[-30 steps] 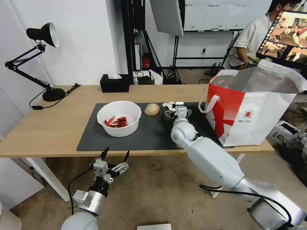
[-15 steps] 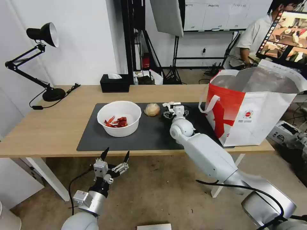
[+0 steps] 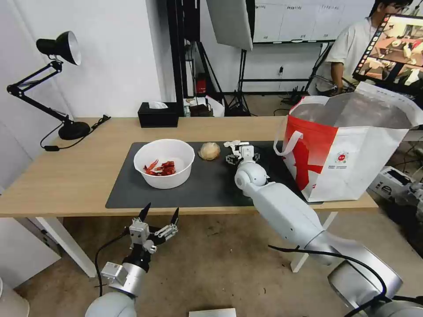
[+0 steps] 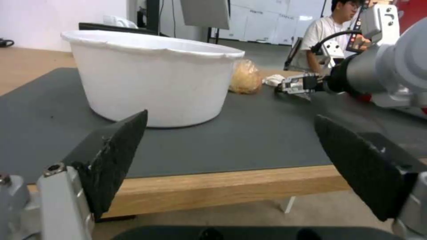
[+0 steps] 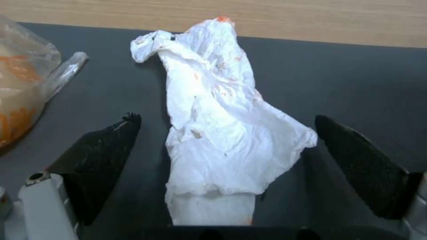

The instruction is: Pick up the trash from the table and place it into the takeout bag.

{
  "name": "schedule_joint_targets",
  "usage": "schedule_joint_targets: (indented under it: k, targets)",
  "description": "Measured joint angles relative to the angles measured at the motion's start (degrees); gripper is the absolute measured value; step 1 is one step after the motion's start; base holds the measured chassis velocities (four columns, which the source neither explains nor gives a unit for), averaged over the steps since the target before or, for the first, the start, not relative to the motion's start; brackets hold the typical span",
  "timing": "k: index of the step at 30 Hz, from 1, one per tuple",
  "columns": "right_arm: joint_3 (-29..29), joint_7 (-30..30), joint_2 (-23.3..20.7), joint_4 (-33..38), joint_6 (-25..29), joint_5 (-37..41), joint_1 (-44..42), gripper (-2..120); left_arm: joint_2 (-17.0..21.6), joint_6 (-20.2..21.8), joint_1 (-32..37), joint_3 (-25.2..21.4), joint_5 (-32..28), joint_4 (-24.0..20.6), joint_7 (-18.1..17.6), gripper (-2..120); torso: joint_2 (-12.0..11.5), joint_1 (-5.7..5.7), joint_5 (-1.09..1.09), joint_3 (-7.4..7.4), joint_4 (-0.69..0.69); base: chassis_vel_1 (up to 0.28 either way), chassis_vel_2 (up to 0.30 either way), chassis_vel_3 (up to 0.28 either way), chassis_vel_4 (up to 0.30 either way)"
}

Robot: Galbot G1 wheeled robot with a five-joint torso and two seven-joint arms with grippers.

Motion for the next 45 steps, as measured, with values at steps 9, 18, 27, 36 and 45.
schedule_joint_targets:
  k: [9,18,27,36,45]
  targets:
    - [0.3,0.0,-0.1,0.2,0.0,0.5,-0.4,85,0.0,0.0,0.1,0.1,0.0,0.0,0.0,100,0.0,0.00,0.00,-0.01,0.01,0.000,0.000,0.000,0.000]
    - [0.4,0.4,-1.1,1.4,0.1,1.5,-1.1,51,-0.1,0.0,-0.2,1.0,0.1,0.1,0.0,100,0.0,-0.01,0.01,-0.01,0.02,0.000,0.000,0.000,0.000]
    - [0.4,0.6,-1.6,1.9,0.2,1.7,-1.5,18,0.2,0.0,-0.3,1.3,0.1,0.1,-0.1,100,0.0,0.00,0.00,0.00,0.00,0.000,0.000,0.000,0.000]
    - [0.5,1.8,-1.7,3.1,0.5,1.8,-2.4,0,0.1,0.0,-0.2,1.4,0.2,0.1,-0.1,100,0.0,0.00,0.00,0.00,-0.02,0.000,0.000,0.000,0.000]
    - [1.7,2.9,-3.6,9.2,4.0,1.8,-4.5,0,0.0,0.0,-0.2,1.5,0.4,0.1,-0.2,100,0.0,0.00,0.00,0.02,0.00,0.000,0.000,0.000,0.000]
